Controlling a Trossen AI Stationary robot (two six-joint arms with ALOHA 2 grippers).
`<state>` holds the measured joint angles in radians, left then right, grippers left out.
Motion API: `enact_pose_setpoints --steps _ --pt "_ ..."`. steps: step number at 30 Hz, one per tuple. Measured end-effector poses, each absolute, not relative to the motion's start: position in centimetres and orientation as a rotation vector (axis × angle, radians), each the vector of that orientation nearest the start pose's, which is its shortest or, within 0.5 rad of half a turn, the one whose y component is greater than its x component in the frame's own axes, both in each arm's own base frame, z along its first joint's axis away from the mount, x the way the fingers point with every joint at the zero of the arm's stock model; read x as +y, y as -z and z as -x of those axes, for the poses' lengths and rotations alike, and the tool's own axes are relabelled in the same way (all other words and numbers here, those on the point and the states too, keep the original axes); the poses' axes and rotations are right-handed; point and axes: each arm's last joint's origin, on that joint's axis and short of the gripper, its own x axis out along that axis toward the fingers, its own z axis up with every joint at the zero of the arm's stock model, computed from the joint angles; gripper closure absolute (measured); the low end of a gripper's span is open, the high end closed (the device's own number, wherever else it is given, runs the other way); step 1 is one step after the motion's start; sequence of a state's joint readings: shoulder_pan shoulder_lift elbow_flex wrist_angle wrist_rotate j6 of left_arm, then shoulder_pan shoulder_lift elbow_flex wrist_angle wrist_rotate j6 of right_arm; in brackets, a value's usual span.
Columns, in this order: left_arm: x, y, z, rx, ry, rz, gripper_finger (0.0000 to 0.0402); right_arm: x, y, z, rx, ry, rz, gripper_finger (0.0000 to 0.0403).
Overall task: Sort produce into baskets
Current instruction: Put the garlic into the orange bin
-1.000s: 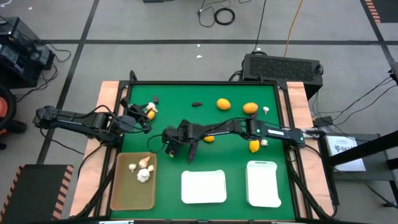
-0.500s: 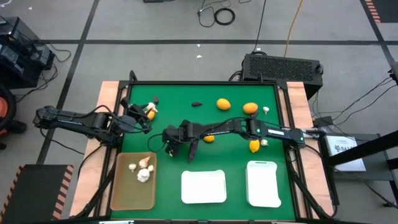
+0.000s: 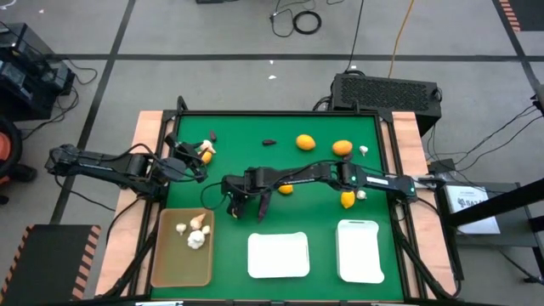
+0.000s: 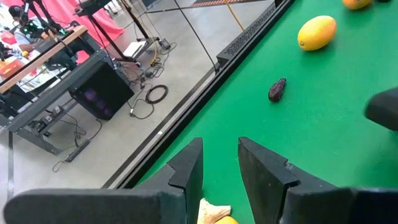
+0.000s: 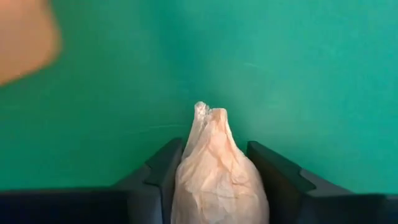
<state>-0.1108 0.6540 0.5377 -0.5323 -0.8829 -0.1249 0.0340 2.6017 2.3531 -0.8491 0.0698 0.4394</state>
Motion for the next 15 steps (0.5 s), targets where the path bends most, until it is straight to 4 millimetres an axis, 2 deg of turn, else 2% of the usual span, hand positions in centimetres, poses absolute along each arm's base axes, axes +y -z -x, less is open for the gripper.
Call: enact_pose_setpoints --steps 5,11,15 --pt "0.8 -24.3 -13.1 0.536 -0.777 -0.202 0.0292 2.9 -16.1 -54.8 0.992 0.177 -0.353 0.025" --pt "0.8 -24.3 -13.1 0.535 -0.777 -0.201 0.0292 5.6 -17.1 -55.9 0.86 -0.003 -0.309 0.024" --pt "0.8 -24.3 -13.1 0.535 -0.777 -0.201 0.0292 7.0 -17.5 -56.1 0.8 -0.054 -0.266 0.0242"
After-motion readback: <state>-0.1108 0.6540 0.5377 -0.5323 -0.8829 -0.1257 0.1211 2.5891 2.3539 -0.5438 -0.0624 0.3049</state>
